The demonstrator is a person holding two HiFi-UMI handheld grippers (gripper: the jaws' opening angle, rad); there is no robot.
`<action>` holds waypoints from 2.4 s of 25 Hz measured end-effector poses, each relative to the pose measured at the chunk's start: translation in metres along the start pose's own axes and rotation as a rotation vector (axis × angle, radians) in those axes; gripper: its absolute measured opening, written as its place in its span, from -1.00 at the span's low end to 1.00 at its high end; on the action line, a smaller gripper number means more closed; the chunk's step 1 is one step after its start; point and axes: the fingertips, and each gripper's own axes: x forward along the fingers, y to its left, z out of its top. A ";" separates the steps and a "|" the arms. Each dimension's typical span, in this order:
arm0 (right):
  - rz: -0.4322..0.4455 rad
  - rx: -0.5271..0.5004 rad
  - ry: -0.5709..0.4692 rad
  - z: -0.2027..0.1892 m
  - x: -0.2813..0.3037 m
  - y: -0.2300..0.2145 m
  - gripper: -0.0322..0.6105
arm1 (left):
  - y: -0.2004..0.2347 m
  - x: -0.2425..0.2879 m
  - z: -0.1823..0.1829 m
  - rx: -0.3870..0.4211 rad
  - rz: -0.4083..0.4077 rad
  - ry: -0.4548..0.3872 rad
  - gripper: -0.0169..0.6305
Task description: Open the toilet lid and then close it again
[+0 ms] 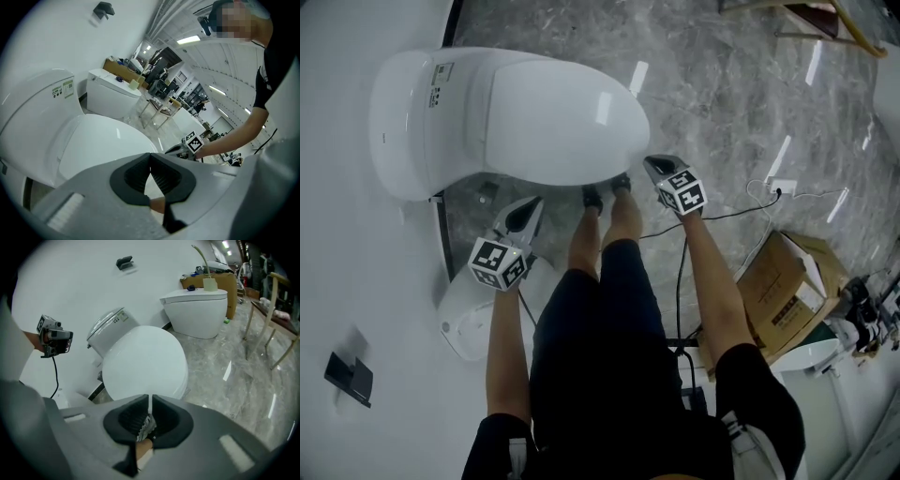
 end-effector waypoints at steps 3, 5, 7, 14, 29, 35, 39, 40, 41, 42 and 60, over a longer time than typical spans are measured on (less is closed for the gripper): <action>-0.045 0.041 -0.028 0.000 0.006 -0.014 -0.70 | 0.001 0.007 -0.008 -0.008 -0.005 0.007 -0.91; -0.048 0.098 -0.058 0.001 0.010 -0.021 -0.49 | 0.000 0.010 -0.013 -0.014 -0.009 0.013 -0.91; -0.030 0.166 -0.083 0.002 0.018 -0.026 -0.26 | 0.001 0.014 -0.018 -0.018 -0.013 0.019 -0.91; -0.063 0.253 -0.112 0.009 0.039 -0.039 -0.17 | 0.006 0.022 -0.029 -0.042 -0.012 0.026 -0.91; 0.056 0.442 -0.152 0.003 0.041 -0.034 -0.20 | 0.013 0.037 -0.055 -0.103 -0.017 0.042 -0.91; 0.058 0.506 -0.168 0.006 0.029 -0.038 -0.47 | 0.007 0.042 -0.056 -0.118 -0.027 0.038 -0.91; 0.063 0.557 -0.197 0.008 0.020 -0.036 -0.57 | 0.007 0.041 -0.052 -0.119 -0.030 0.029 -0.91; 0.065 0.571 -0.200 0.009 0.019 -0.036 -0.58 | 0.007 0.041 -0.052 -0.116 -0.029 0.027 -0.91; 0.070 0.580 -0.203 0.011 0.018 -0.036 -0.58 | 0.006 0.041 -0.051 -0.113 -0.029 0.026 -0.91; 0.077 0.587 -0.206 0.012 0.016 -0.035 -0.58 | 0.005 0.041 -0.050 -0.112 -0.030 0.025 -0.91; 0.221 0.659 -0.383 0.052 -0.043 0.004 -0.68 | 0.020 0.049 -0.098 -0.642 0.027 -0.189 -0.84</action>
